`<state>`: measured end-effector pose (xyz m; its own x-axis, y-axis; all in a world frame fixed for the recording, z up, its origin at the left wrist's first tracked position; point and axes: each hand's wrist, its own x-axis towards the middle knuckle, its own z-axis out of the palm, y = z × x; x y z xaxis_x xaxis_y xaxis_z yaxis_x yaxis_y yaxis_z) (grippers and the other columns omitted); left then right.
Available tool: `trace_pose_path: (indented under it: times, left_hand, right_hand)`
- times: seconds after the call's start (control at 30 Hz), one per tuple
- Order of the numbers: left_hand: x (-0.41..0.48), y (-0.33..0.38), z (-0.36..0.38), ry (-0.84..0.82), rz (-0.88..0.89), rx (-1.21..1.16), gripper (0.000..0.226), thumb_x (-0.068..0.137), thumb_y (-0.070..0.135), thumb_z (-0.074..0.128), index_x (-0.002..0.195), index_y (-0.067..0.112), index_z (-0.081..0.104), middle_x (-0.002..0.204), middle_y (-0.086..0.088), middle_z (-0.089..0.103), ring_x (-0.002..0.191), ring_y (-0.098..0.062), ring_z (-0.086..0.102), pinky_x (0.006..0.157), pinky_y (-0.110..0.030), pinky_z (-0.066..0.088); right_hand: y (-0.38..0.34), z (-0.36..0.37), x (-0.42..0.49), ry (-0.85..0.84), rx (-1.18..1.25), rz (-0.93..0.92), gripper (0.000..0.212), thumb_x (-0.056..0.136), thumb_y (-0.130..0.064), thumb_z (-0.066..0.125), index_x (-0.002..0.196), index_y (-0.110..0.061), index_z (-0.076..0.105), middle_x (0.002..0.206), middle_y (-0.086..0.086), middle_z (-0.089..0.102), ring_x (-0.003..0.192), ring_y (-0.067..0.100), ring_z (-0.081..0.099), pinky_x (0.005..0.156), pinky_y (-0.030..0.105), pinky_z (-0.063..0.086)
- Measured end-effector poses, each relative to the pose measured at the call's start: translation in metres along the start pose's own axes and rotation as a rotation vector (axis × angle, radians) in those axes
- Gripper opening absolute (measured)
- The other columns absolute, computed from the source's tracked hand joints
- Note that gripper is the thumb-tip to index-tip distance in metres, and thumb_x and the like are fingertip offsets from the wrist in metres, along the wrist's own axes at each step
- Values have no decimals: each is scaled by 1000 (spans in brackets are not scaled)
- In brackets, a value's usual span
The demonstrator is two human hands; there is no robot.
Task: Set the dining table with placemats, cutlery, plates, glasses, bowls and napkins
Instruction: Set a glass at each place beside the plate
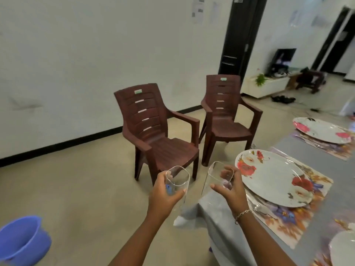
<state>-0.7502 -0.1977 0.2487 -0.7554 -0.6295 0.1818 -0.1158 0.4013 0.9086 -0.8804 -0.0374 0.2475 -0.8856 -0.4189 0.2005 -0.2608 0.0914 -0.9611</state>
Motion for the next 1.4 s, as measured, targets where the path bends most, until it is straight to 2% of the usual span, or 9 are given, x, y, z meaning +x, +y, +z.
trace_pose_path:
  times: [0.1, 0.37, 0.43, 0.53, 0.73, 0.9, 1.1, 1.23, 1.4]
  left_hand:
    - [49, -11, 6, -73, 15, 0, 48, 73, 23, 78, 110, 23, 46, 103, 7, 57, 93, -5, 55, 70, -8, 41]
    - [169, -22, 68, -365, 121, -4, 52, 75, 29, 76, 115, 28, 44, 107, 15, 53, 96, 0, 52, 71, -3, 38]
    - [200, -23, 91, -466, 159, -5, 53, 75, 30, 76, 118, 28, 44, 111, 14, 54, 103, -3, 54, 77, -7, 40]
    - [239, -17, 119, -601, 204, 30, 57, 75, 33, 75, 122, 25, 45, 118, 8, 55, 107, -10, 55, 85, -21, 46]
    - [289, 15, 176, -832, 320, -38, 63, 73, 33, 78, 125, 19, 46, 114, 12, 54, 105, -6, 53, 87, -16, 40]
    - [294, 43, 229, -1024, 373, -122, 53, 73, 32, 79, 114, 25, 45, 100, 26, 51, 85, 21, 52, 67, 3, 39]
    - [285, 71, 301, -1287, 452, -183, 63, 73, 25, 78, 125, 15, 44, 122, 3, 55, 111, -17, 55, 89, -22, 44]
    - [276, 83, 341, -1467, 502, -226, 65, 73, 38, 77, 125, 21, 42, 125, 6, 53, 113, -11, 52, 96, -26, 44]
    - [277, 94, 377, -1688, 614, -241, 59, 71, 44, 75, 116, 37, 36, 105, 32, 44, 95, 5, 48, 74, -2, 35]
  right_hand:
    - [7, 11, 30, 83, -15, 27, 66, 53, -30, 76, 110, -30, 42, 108, 4, 52, 104, 20, 52, 87, 31, 45]
    - [55, 2, 94, 279, -67, 140, 88, 49, -41, 76, 126, -19, 39, 114, 0, 54, 108, 16, 53, 91, 34, 45]
    - [67, -5, 109, 366, -44, 165, 88, 55, -27, 80, 130, -12, 37, 120, 3, 53, 113, 19, 51, 97, 35, 44]
    - [74, -16, 126, 479, -42, 198, 74, 62, -6, 80, 123, -16, 40, 116, -4, 53, 112, 15, 52, 90, 19, 45]
    - [66, -27, 137, 693, -142, 232, 63, 57, -25, 77, 109, -33, 42, 111, -12, 53, 99, -12, 52, 81, 4, 42]
    - [61, -38, 134, 901, -136, 296, 68, 48, -46, 71, 108, -32, 44, 110, -11, 54, 102, -5, 53, 85, 14, 43]
    - [64, -55, 123, 1206, -162, 336, 74, 45, -44, 74, 112, -32, 44, 117, -6, 56, 108, 3, 55, 86, 15, 45]
    - [61, -61, 118, 1415, -211, 360, 81, 47, -43, 76, 119, -26, 45, 118, -7, 56, 107, 2, 56, 89, 15, 46]
    - [61, -62, 115, 1738, -264, 401, 78, 46, -40, 77, 113, -16, 45, 108, -2, 56, 96, 1, 57, 83, 16, 47]
